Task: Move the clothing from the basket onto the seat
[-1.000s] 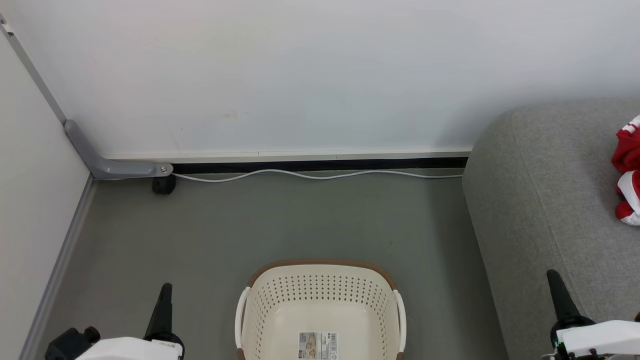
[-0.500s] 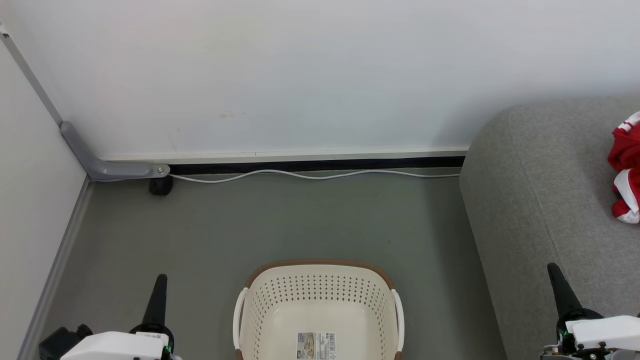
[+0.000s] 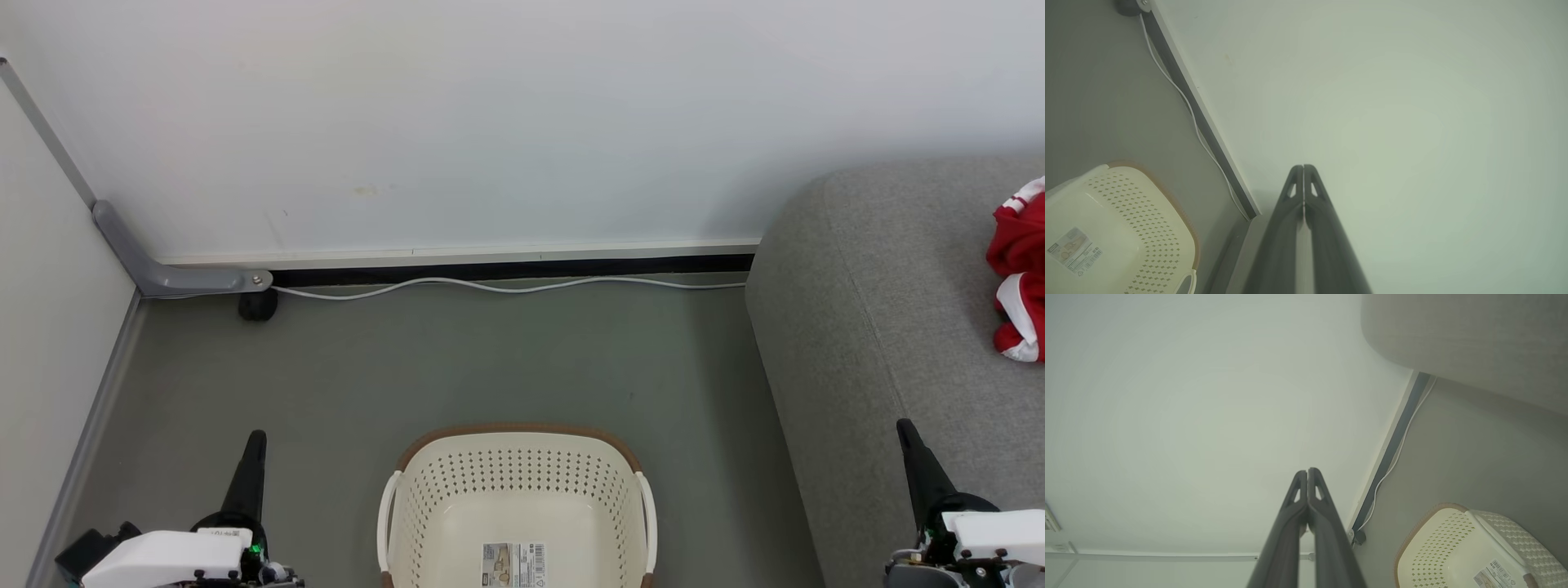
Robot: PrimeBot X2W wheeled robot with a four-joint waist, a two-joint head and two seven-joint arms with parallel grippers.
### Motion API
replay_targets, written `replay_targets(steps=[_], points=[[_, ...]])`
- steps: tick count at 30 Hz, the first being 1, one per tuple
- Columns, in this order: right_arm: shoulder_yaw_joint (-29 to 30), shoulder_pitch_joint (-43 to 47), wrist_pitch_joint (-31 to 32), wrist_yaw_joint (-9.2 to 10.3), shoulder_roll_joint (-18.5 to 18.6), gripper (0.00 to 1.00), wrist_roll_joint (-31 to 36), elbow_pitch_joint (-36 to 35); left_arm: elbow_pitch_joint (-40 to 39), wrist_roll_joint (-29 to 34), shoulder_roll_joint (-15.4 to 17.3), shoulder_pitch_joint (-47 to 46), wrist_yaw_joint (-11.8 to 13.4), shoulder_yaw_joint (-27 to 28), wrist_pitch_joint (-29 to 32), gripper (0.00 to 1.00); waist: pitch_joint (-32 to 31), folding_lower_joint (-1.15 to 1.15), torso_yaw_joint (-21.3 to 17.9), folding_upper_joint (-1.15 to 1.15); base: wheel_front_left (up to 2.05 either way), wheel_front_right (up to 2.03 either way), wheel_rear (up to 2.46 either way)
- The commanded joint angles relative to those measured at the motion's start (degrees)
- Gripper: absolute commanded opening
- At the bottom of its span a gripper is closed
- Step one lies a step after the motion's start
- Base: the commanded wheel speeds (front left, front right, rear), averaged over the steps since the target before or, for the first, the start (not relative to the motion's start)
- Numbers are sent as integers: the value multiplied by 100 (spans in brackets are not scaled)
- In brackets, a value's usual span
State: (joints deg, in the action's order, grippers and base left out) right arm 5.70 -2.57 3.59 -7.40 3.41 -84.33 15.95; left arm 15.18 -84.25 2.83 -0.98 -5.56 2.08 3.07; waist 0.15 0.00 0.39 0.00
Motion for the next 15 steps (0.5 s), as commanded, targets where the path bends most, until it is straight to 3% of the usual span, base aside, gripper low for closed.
replay_targets(steps=[1, 15], points=[[-49, -273, 88, -8, 38, 0, -171, -175, -132, -176, 86, -383, -80, 210, 61, 0, 0, 0, -4, 0, 0, 0, 0], [68, -360, 278, -9, -39, 0, -796, -193, -116, -880, 84, -512, -192, 337, 256, 0, 2, 0, -39, 0, 0, 0, 0]])
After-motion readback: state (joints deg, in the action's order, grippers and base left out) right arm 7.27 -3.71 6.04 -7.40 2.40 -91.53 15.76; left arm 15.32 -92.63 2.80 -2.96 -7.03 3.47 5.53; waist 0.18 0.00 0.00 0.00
